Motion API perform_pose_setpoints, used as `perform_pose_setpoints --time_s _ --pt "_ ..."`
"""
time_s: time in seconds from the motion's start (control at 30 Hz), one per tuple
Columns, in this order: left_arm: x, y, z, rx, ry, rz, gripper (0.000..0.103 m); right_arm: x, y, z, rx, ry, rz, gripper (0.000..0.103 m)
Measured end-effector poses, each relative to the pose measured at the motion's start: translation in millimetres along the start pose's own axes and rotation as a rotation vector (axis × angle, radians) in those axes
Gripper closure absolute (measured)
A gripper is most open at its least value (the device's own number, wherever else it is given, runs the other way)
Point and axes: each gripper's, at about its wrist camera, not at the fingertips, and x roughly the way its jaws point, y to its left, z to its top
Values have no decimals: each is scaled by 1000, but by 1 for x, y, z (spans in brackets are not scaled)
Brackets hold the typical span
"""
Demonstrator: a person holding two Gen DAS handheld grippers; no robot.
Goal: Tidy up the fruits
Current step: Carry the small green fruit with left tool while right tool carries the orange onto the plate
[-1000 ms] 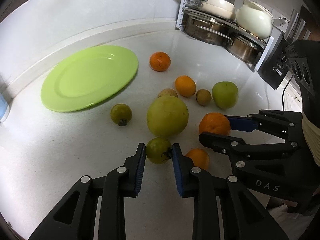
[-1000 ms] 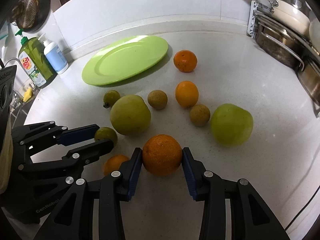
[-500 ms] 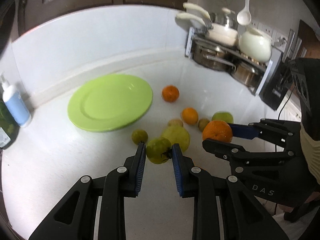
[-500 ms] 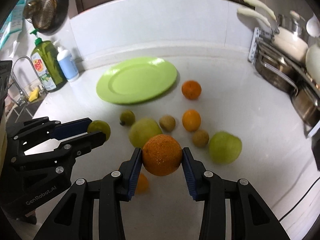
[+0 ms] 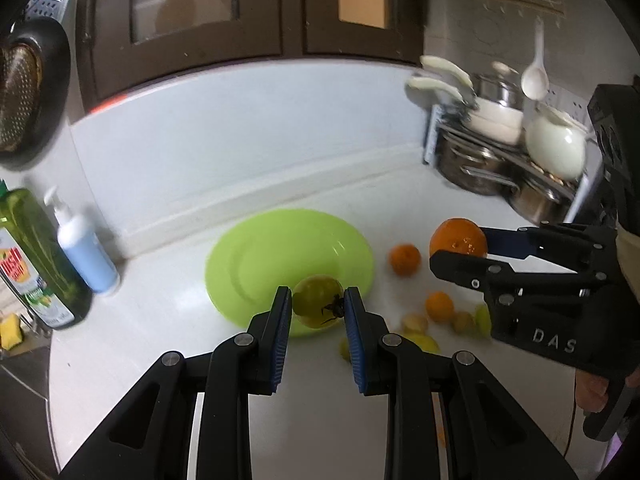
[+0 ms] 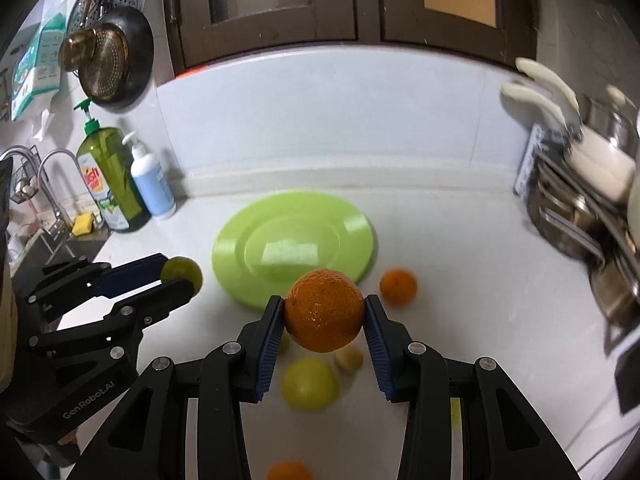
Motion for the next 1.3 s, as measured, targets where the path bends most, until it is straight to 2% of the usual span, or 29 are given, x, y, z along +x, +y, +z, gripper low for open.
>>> perform_pose_setpoints --time_s 0.23,0.43,0.57,0.8,0.97,1.1,1.3 --pt "15 23 29 2 -15 63 76 20 -2 47 -16 -25 10 62" --pt "45 45 46 -18 25 74 76 62 -1 75 -27 38 35 62" --pt "73 58 52 -40 79 62 76 99 -1 90 -14 106 73 62" --pt "122 74 55 -46 159 64 76 163 -6 99 2 239 87 62" --pt "154 84 48 -76 231 33 76 198 -9 99 7 312 81 62" --pt "176 90 42 -109 285 6 76 215 -13 96 15 335 81 62" --pt "191 87 42 -115 314 4 76 225 -13 95 -3 348 78 62"
